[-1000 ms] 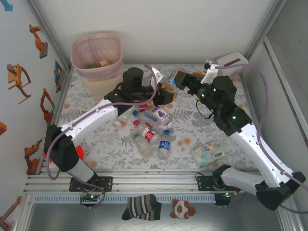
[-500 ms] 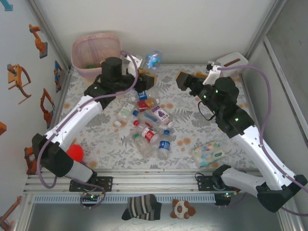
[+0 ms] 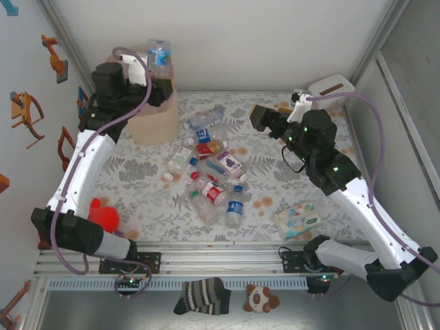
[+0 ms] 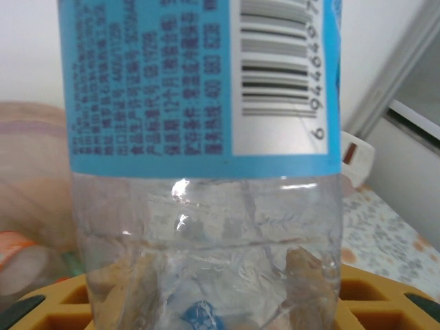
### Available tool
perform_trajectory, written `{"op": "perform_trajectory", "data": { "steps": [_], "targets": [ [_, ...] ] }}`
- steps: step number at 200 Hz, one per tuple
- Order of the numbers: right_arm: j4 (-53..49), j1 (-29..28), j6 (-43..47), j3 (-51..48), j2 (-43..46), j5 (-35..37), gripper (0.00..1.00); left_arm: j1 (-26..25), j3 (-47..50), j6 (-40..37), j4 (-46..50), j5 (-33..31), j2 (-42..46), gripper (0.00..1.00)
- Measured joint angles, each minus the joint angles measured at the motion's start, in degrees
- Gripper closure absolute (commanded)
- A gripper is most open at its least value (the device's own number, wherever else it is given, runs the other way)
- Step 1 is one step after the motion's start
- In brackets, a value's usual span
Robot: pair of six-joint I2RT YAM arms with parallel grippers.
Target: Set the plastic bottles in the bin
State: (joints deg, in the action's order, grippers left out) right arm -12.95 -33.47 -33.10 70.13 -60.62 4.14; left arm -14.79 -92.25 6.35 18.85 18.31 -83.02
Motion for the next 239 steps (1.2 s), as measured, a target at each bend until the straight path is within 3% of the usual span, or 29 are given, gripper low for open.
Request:
{"op": "perform_trajectory", "data": {
  "steps": [84,199,239],
  "targets": [
    [-0.6,0.0,-0.1,0.0,-0.2,0.0,0.07,10.7,-11.1,2.2,2.2,-3.8,-10.4,0.52],
    [-0.9,0.0,-0.1,0.0,0.1,0.3,0.07,13.7,-14.3,6.1,3.6,-3.0,-26.9,0.52],
    [-1.4,0.0,-0.1,0.0,0.7,0.5,0.07,14.3,-15.3,7.5,4.1,-1.4,-28.2,0.51]
  ]
}}
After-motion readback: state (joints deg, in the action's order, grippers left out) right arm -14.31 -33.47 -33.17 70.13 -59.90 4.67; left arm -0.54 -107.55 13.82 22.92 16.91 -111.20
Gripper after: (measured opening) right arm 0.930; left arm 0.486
